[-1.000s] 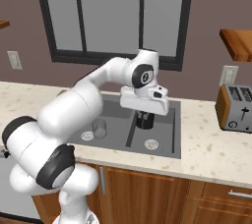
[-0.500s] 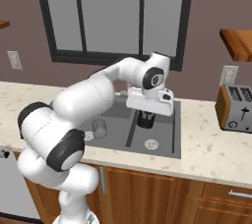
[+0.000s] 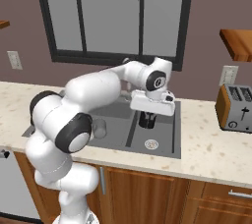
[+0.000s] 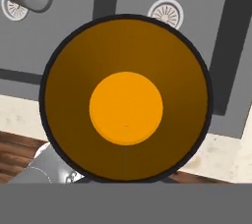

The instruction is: Place the glass cup in the left basin and the mug in the right basin of the sink.

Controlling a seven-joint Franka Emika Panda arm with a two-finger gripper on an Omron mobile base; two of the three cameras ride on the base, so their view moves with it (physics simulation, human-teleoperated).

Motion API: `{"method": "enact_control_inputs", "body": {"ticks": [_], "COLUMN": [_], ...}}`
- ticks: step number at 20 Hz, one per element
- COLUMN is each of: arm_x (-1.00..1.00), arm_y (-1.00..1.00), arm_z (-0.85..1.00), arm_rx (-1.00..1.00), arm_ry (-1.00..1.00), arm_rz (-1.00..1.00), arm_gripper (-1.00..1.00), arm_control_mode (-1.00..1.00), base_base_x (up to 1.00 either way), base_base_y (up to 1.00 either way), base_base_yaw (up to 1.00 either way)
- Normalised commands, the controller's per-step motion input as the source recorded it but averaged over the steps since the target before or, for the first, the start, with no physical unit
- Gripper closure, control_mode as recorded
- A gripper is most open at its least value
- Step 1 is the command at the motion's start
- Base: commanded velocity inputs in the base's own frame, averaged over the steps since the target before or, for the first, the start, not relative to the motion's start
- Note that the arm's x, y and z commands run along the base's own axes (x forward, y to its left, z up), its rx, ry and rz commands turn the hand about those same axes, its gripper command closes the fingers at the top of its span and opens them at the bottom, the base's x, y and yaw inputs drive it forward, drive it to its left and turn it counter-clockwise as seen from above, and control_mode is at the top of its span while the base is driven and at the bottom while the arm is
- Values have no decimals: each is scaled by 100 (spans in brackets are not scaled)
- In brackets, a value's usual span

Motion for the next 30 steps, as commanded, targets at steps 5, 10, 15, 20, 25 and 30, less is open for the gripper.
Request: {"method": "enact_control_inputs", "body": {"ticks": [5,10,15,20,25,30], "arm_x": [42,41,38,36,36,34], "arm_y": [-5,-12,-4,-3,-6,-6], "arm_z": [-34,-37,-40,-41,-35,-36], "arm_rx": [1,6,7,4,2,1], "arm_ry": [0,0,0,0,0,0], "arm_rz": [5,4,4,5,5,4], "arm_gripper": [100,100,100,100,100,100], "arm_control_mode": [-100,-100,-100,-100,-100,-100], "base_base_x": [0,0,0,0,0,0], "base_base_y": [0,0,0,0,0,0], "base_base_yaw": [0,0,0,0,0,0]}}
